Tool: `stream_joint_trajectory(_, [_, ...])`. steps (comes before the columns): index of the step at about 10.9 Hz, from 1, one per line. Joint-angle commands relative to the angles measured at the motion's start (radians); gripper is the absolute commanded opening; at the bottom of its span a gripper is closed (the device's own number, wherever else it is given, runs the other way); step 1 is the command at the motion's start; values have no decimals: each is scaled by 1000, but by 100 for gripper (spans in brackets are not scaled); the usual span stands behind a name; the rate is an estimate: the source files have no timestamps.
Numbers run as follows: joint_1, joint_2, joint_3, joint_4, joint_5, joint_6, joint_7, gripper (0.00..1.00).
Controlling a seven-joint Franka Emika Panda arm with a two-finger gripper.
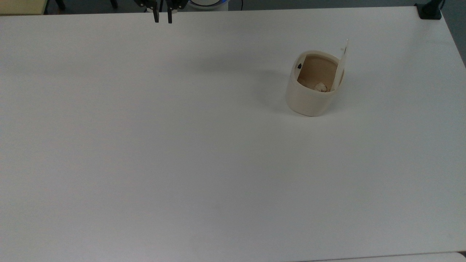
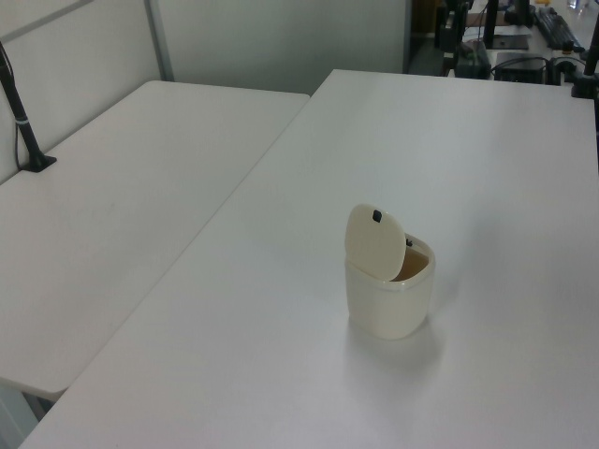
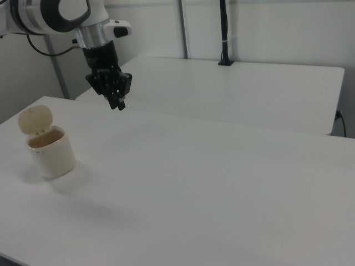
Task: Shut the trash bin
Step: 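Move the gripper across the table toward the cream trash bin, then bring the gripper above the open lid behind the bin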
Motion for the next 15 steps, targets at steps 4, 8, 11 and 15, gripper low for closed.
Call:
stream_joint_trajectory(4, [11, 2, 8, -8, 3, -13, -33, 0])
stream_joint_trajectory(8, [98, 10, 13, -2, 14, 13, -33, 0])
stream_joint_trajectory(11, [190, 12, 13, 29, 26, 16, -36, 0])
stream_joint_trajectory(15, [373, 33, 13, 35, 95, 122, -31, 0])
